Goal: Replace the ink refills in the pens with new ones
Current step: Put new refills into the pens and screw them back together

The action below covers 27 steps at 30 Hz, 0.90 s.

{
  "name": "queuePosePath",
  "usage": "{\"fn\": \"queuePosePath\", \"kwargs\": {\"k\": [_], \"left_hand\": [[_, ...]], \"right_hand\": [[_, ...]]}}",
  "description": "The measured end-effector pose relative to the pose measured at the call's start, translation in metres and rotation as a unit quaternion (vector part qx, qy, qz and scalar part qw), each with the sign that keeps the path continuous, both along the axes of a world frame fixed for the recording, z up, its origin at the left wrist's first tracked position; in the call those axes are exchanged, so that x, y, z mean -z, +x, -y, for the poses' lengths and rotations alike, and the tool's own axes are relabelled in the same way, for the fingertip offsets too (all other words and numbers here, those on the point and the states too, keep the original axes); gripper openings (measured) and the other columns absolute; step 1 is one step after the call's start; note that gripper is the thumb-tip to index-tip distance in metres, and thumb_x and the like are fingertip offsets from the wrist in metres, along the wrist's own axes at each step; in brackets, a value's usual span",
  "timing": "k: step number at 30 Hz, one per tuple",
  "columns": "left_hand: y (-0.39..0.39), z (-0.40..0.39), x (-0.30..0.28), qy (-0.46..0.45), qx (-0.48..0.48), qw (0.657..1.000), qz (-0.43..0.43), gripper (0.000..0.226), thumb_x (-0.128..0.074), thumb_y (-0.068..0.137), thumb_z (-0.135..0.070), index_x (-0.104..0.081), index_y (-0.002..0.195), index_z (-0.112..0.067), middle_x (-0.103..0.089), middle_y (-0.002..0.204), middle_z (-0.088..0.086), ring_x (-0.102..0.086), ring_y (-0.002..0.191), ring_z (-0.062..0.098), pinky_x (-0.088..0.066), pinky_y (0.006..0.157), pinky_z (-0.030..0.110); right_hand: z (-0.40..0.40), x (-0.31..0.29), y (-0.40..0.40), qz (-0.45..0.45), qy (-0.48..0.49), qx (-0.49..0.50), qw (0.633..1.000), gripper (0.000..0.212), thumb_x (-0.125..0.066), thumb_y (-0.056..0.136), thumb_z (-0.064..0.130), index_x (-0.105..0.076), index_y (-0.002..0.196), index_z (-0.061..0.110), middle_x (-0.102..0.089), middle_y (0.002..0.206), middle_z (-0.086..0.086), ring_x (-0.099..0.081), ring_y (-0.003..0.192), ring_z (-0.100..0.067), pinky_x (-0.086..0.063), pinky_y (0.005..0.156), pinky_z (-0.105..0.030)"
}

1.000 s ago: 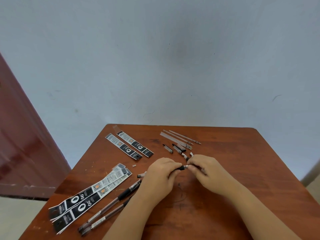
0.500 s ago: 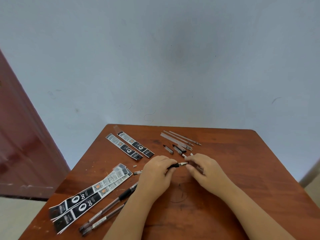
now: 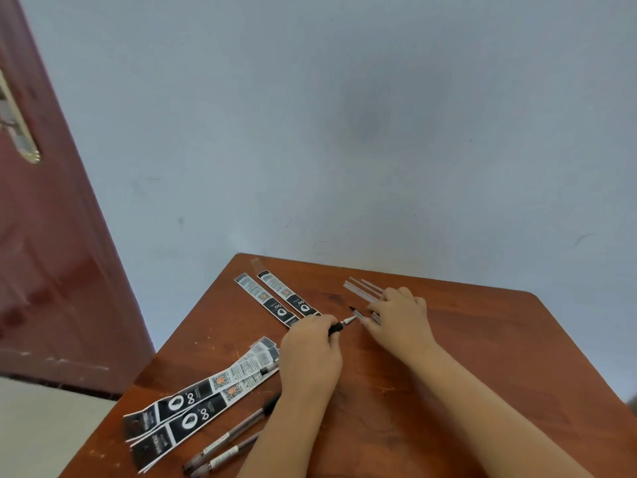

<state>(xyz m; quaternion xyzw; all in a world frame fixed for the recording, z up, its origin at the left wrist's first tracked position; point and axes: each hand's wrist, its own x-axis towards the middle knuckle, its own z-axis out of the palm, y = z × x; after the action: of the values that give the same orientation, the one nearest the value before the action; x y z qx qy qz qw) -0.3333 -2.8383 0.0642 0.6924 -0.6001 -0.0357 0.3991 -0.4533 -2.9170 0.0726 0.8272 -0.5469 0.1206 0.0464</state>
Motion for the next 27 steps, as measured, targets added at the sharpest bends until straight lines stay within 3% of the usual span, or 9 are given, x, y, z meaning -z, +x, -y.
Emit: {"fn": "queuePosePath", "kwargs": {"k": [7, 12, 15, 19, 21, 24, 27], "left_hand": [[0.007, 0.000, -0.001, 0.023, 0.002, 1.000, -0.002, 0.022, -0.046, 0.091, -0.018, -0.063, 0.105, -0.017, -0.062, 0.102, 0.000, -0.053, 0.097, 0.015, -0.038, 0.079, 0.023], [0.005, -0.002, -0.002, -0.001, 0.024, 1.000, 0.001, 0.023, -0.046, 0.092, -0.017, -0.062, 0.107, -0.017, -0.062, 0.104, 0.000, -0.053, 0.098, 0.015, -0.036, 0.077, 0.021], [-0.002, -0.005, -0.003, -0.022, 0.069, 0.996, 0.043, 0.021, -0.049, 0.090, -0.016, -0.063, 0.106, -0.014, -0.063, 0.101, 0.003, -0.055, 0.096, 0.017, -0.032, 0.075, 0.019], [-0.008, -0.006, -0.001, -0.022, 0.116, 0.989, 0.089, 0.012, -0.061, 0.074, -0.012, -0.069, 0.081, -0.015, -0.067, 0.072, -0.002, -0.063, 0.068, 0.015, -0.042, 0.059, 0.019], [-0.010, -0.005, 0.001, -0.041, 0.136, 0.985, 0.101, 0.013, -0.061, 0.065, -0.017, -0.069, 0.075, -0.018, -0.066, 0.066, -0.007, -0.063, 0.060, 0.011, -0.047, 0.053, 0.019], [-0.012, -0.006, 0.000, -0.017, 0.169, 0.979, 0.111, 0.016, -0.061, 0.064, -0.017, -0.070, 0.078, -0.018, -0.068, 0.069, -0.006, -0.064, 0.063, 0.011, -0.049, 0.056, 0.020], [-0.015, -0.008, 0.001, 0.014, 0.192, 0.975, 0.113, 0.025, -0.053, 0.074, -0.020, -0.070, 0.092, -0.014, -0.070, 0.083, 0.001, -0.064, 0.079, 0.017, -0.042, 0.069, 0.021]], "right_hand": [[0.007, 0.014, 0.012, 0.015, 0.004, -0.008, 1.000, 0.029, -0.045, 0.090, 0.033, -0.059, 0.113, 0.021, -0.051, 0.114, 0.000, -0.037, 0.113, -0.018, -0.027, 0.094, -0.033], [-0.006, 0.003, -0.008, 0.135, -0.047, -0.048, 0.989, 0.021, -0.054, 0.087, 0.024, -0.066, 0.101, 0.015, -0.065, 0.101, -0.003, -0.051, 0.101, -0.024, -0.030, 0.076, -0.029], [-0.018, -0.003, -0.028, 0.136, -0.021, -0.074, 0.988, 0.020, -0.056, 0.086, 0.023, -0.067, 0.101, 0.017, -0.068, 0.096, -0.003, -0.056, 0.094, -0.023, -0.036, 0.073, -0.029], [-0.035, -0.004, -0.052, 0.170, -0.039, -0.077, 0.982, 0.013, -0.070, 0.074, 0.014, -0.072, 0.087, 0.014, -0.072, 0.084, -0.005, -0.061, 0.085, -0.027, -0.044, 0.072, -0.040], [-0.040, 0.003, -0.059, 0.193, -0.033, -0.081, 0.977, 0.012, -0.071, 0.072, 0.010, -0.072, 0.084, 0.011, -0.072, 0.082, -0.006, -0.061, 0.081, -0.026, -0.045, 0.070, -0.035], [-0.044, 0.013, -0.067, 0.213, -0.042, -0.101, 0.971, 0.013, -0.069, 0.067, 0.011, -0.071, 0.080, 0.010, -0.071, 0.076, -0.005, -0.064, 0.074, -0.024, -0.045, 0.069, -0.021], [-0.044, 0.014, -0.073, 0.221, -0.022, -0.104, 0.969, 0.017, -0.064, 0.065, 0.014, -0.071, 0.079, 0.009, -0.071, 0.075, -0.005, -0.064, 0.073, -0.023, -0.043, 0.071, -0.024]]}}
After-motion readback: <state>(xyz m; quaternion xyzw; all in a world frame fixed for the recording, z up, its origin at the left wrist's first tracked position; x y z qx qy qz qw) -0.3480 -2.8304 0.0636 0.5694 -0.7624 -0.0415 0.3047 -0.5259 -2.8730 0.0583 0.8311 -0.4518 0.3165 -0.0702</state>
